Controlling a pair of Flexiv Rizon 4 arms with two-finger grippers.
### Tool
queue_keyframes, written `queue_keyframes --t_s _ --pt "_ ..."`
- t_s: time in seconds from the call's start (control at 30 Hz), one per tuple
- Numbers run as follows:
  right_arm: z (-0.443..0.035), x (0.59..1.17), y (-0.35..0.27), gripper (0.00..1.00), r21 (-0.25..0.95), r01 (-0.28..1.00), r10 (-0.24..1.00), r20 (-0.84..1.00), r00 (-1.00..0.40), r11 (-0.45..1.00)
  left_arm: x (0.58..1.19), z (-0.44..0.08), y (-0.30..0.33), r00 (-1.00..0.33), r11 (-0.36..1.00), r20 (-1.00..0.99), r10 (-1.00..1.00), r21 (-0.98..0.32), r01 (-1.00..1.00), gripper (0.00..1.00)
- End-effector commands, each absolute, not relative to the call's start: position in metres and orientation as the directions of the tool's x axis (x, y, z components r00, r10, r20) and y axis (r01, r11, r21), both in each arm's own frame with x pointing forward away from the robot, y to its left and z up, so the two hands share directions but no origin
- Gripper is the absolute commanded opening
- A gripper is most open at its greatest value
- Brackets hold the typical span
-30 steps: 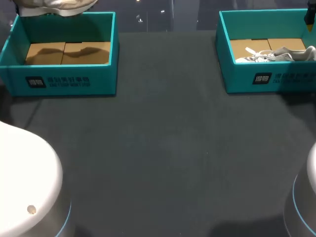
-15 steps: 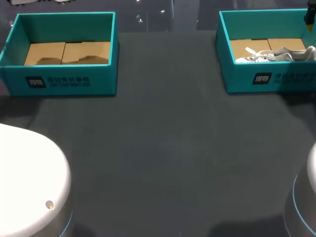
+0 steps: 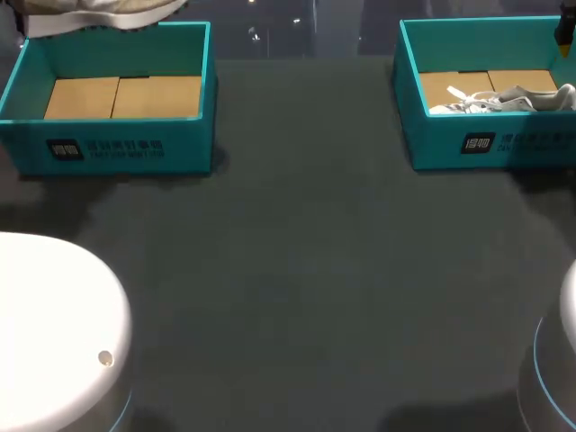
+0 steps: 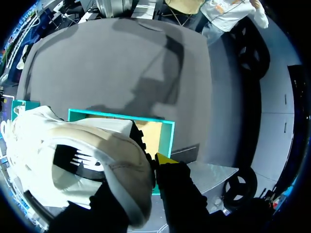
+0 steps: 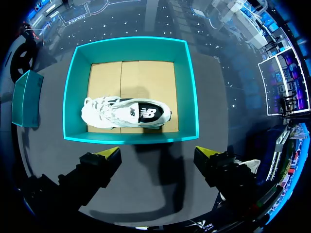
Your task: Take the shoe out of the shoebox, open the shoe tongue, remove and reinsert the insole, then place the shoe into the shoebox
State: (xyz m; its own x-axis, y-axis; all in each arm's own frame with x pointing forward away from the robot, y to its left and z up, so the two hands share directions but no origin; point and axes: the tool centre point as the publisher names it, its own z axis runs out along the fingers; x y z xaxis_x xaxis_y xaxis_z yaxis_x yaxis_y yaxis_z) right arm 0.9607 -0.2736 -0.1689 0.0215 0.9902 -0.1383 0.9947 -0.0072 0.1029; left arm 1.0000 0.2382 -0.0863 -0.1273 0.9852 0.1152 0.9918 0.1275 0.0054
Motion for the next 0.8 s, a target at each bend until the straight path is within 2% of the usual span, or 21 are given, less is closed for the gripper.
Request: queue_keyframes --t_s 0.03,0.4,0.8 --pt "-0.168 0.961 -0.273 1.0 0.102 0.995 0.99 -0.139 0.023 -0.009 0.909 -0.096 0.216 -0.113 0.08 0.13 0.985 0.238 0.968 0.0" --pt "-0.168 0.961 -0.273 1.0 0.102 0.995 0.99 -0.139 0.023 -0.009 0.823 -0.121 0.172 -0.064 0.022 0.164 0.984 0.249 0.968 0.0" --pt "-0.168 0.961 -0.273 1.0 0.102 0.995 0.99 -0.139 0.023 -0.009 0.761 -0.157 0.112 0.004 -0.065 0.192 0.981 0.315 0.947 0.0"
